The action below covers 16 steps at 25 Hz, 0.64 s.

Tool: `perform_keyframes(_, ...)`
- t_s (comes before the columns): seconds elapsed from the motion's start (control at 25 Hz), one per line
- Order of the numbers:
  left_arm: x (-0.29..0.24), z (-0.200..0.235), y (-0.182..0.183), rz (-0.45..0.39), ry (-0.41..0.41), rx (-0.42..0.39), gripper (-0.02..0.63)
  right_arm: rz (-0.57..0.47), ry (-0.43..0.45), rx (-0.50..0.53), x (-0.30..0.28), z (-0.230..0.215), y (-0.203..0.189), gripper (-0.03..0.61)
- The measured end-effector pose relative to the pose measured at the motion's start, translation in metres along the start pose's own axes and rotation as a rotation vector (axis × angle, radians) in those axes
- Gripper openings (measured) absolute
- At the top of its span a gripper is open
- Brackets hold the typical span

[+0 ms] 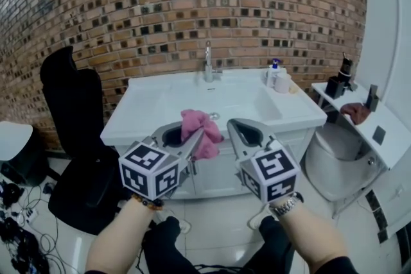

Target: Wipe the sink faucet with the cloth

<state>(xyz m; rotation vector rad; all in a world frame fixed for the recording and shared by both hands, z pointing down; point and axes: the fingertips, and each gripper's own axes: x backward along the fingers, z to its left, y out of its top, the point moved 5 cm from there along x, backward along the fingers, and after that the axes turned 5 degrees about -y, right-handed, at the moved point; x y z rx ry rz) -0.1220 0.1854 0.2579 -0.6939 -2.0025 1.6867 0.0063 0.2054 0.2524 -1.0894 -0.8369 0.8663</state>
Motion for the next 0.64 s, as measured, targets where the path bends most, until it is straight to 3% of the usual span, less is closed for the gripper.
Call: perform_keyframes(0.64,0.053,-0.037,0.001,0.013,0.000,0.002,0.091,0.003,0.021,0.002,0.047,0.042,0.014,0.009)
